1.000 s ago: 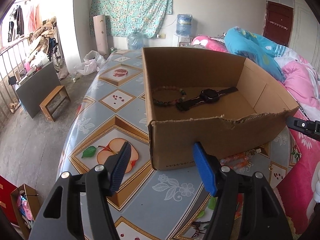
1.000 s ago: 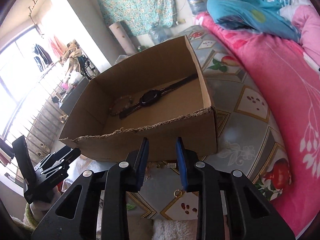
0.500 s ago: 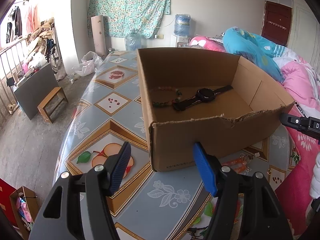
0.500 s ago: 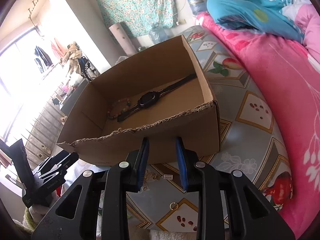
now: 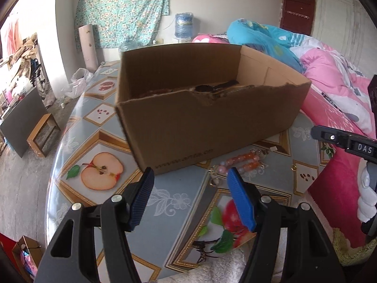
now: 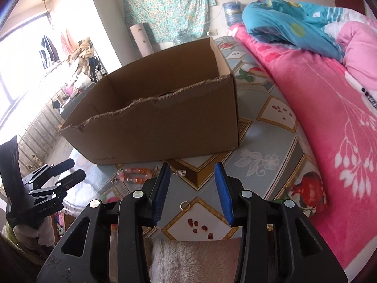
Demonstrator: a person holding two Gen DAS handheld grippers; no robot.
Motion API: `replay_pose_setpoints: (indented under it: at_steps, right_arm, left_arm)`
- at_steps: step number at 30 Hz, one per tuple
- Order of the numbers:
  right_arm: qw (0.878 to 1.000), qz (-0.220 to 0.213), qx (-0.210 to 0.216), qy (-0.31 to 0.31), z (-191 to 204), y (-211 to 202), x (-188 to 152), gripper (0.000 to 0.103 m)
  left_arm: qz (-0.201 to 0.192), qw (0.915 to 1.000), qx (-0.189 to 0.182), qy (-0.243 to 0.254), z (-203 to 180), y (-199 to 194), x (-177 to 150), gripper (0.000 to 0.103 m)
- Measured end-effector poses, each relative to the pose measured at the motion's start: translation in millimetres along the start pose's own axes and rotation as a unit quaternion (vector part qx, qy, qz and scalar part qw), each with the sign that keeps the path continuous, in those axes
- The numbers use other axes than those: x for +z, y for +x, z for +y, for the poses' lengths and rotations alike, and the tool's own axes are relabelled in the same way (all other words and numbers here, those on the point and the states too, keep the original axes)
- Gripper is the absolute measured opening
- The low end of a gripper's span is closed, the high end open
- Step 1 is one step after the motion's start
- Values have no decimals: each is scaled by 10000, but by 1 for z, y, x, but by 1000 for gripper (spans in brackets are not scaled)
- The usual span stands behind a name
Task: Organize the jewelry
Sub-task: 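Move the left tool to the pink beaded bracelet on the table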
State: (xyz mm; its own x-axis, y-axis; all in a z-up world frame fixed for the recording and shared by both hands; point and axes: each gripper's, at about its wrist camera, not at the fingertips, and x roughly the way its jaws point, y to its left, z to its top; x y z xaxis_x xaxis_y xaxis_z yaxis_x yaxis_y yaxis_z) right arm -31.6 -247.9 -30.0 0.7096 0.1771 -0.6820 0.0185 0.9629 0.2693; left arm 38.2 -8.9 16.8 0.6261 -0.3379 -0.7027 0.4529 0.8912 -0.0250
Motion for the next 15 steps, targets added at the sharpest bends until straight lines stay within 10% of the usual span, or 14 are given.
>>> replay_pose_setpoints:
  at_steps: [10, 15]
  right_arm:
    - [9988, 360, 315, 59, 6, 26, -12, 37]
    - [9983, 409, 388, 147, 0, 31, -14, 37]
  left_arm:
    - [302, 9839, -550, 1673, -63, 37, 16, 25]
    - [536, 9725, -593, 2189, -75, 55, 21, 22]
